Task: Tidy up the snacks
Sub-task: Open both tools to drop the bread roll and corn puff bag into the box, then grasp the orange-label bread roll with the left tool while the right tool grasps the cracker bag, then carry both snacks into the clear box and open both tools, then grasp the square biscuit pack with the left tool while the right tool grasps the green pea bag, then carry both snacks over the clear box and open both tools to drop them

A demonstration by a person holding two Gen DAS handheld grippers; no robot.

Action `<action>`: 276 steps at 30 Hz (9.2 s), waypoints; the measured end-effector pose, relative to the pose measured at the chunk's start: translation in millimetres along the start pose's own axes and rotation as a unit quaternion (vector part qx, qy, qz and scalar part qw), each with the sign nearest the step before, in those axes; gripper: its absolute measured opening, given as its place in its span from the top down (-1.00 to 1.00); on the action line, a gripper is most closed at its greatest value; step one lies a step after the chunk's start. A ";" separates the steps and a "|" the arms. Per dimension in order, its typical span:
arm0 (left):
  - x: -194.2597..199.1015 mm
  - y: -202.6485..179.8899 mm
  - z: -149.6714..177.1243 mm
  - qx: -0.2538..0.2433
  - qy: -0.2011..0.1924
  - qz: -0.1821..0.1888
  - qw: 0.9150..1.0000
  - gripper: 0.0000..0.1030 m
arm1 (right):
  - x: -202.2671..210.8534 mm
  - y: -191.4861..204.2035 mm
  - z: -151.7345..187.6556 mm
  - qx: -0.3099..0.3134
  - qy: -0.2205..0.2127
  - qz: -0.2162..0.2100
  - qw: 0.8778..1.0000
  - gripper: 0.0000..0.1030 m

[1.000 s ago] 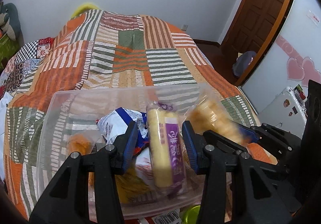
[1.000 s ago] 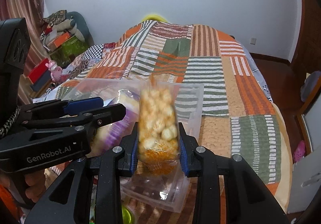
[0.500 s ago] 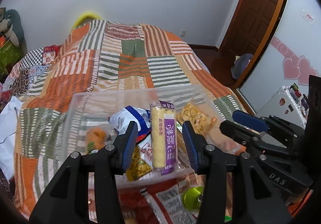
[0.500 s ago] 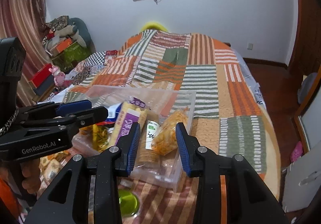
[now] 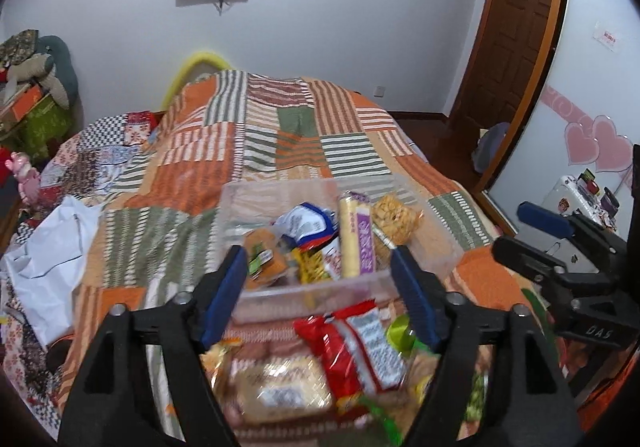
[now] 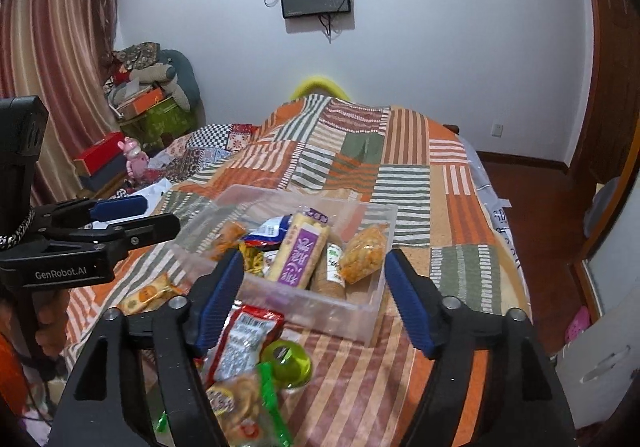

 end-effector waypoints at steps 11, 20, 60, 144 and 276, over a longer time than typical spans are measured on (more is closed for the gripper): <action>36.2 39.1 39.3 0.019 0.004 -0.037 0.999 -0.82 | 9.1 23.5 26.0 0.000 0.011 -0.004 1.000 -0.82; 34.2 69.7 82.8 0.036 0.040 -0.055 0.997 -0.82 | -7.0 46.4 60.7 -0.010 0.053 -0.020 0.998 -0.96; -71.1 107.7 129.4 0.054 0.124 -0.057 0.989 0.29 | -43.5 52.7 111.4 -0.030 0.132 -0.047 0.990 -0.56; -121.6 -6.4 0.7 0.008 0.056 0.019 0.998 0.31 | -94.1 -18.5 8.6 -0.034 0.042 -0.024 0.998 0.26; -40.4 46.1 -28.5 0.061 -0.026 -0.013 0.998 -0.55 | -26.0 -18.8 -5.8 -0.034 -0.037 -0.018 0.999 0.11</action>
Point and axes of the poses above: each gripper's, at about its wrist camera, not at the fingertips, and x roughly against the way its jaws point, y to its left, z to its underside, the point moved 4 cm from there along -x, roughly the way its jaws point, and after that the axes turned 5 degrees about -z, right-handed, at the moved point
